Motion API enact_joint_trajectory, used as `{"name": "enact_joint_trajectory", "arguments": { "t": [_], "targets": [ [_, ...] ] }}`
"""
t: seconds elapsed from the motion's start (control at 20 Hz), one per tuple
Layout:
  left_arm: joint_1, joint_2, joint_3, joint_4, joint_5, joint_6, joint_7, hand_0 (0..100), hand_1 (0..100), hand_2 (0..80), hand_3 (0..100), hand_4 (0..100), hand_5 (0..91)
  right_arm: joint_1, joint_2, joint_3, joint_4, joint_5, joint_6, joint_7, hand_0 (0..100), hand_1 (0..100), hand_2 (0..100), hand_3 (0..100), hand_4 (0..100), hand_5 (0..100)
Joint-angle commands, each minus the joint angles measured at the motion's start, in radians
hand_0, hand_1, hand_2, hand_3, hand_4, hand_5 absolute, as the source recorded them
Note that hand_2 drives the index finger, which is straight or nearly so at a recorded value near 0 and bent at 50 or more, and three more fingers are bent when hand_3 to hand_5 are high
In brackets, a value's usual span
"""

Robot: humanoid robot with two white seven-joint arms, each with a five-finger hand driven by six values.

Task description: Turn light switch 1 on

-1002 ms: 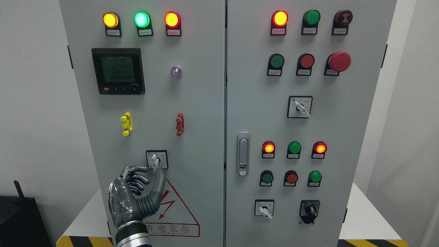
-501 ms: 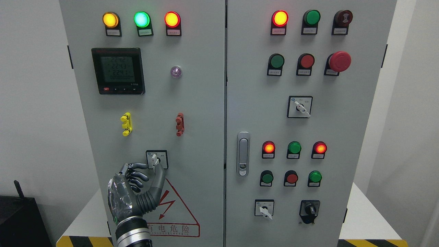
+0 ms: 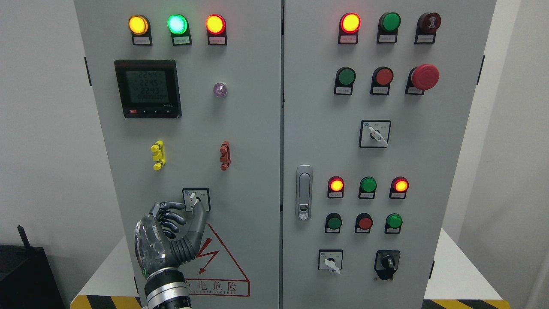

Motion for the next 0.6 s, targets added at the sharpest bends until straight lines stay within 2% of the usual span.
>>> {"name": "enact_joint_trajectory", "arguments": {
  "t": [0.0,0.55],
  "targets": [
    [-0.001,-0.001,0.001,0.0,0.0,0.002,0.001,19,60,55.5,81,86,74.3,0.0,0.0,0.0,0.0,0.0,0.001,0.0,12,39,0,0,0,0],
    [-0.001,-0.001,-0.001,0.0,0.005,0.034,-0.001,21,58,57.3,83,87,75.7,0.0,0.0,-0.001,0.0,0.0,0.001,0.0,12,39,0,0,0,0]
  ]
}}
